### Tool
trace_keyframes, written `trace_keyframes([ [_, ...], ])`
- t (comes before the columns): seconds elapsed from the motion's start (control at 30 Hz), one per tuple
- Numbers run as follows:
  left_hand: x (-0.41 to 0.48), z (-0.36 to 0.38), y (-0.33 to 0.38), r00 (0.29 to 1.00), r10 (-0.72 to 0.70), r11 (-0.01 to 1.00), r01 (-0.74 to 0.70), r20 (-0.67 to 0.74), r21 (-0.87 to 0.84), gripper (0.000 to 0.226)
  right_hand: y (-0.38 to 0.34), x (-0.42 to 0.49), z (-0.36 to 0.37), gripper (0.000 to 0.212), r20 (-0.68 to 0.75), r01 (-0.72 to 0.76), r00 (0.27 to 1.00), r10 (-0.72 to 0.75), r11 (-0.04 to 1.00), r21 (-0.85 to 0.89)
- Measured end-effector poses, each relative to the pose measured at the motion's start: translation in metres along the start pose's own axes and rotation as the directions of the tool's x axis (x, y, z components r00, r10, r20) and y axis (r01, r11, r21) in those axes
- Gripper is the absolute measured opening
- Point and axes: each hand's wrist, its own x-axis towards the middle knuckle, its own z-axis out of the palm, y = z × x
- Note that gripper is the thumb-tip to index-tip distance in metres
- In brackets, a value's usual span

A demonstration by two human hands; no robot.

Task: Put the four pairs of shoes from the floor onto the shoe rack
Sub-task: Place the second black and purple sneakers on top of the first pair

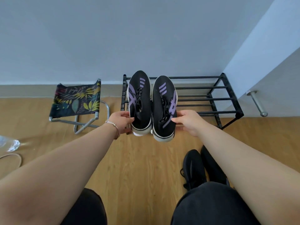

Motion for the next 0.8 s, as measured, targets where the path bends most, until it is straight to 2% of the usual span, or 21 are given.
trace_keyframes([
  [0.13, 0.014, 0.0, 0.013, 0.999, -0.032, 0.999, 0.032, -0.007, -0.011, 0.045, -0.009, 0.018, 0.008, 0.018, -0.08, -0.025, 0.996, 0.034, 0.994, 0.104],
  [0.27, 0.023, -0.001, 0.015, 0.997, -0.078, 0.997, 0.078, -0.014, -0.018, 0.039, -0.009, 0.029, 0.016, 0.015, -0.128, -0.046, 0.99, 0.065, 0.988, 0.149],
  [0.37, 0.027, 0.001, 0.011, 0.995, -0.094, 0.995, 0.094, -0.028, -0.021, 0.026, -0.002, 0.037, 0.021, 0.023, -0.186, -0.046, 0.98, 0.073, 0.989, 0.143],
  [0.57, 0.038, 0.011, -0.009, 0.992, -0.037, 0.997, 0.029, -0.122, -0.072, 0.037, 0.013, 0.042, 0.024, 0.032, -0.235, 0.01, 0.972, 0.026, 0.988, 0.152],
  [0.67, 0.035, 0.016, -0.02, 0.988, -0.065, 0.993, 0.051, -0.141, -0.102, 0.043, 0.018, 0.033, 0.021, 0.039, -0.15, 0.002, 0.988, 0.021, 0.989, 0.15],
  [0.73, 0.032, 0.019, -0.028, 0.983, -0.111, 0.983, 0.088, -0.145, -0.158, 0.055, 0.021, 0.023, 0.018, 0.042, 0.013, -0.074, 0.997, 0.073, 0.973, 0.219],
  [0.8, 0.031, 0.02, -0.035, 0.979, -0.14, 0.969, 0.104, -0.149, -0.224, 0.062, 0.023, 0.018, 0.018, 0.059, 0.154, -0.148, 0.982, 0.109, 0.95, 0.275],
])
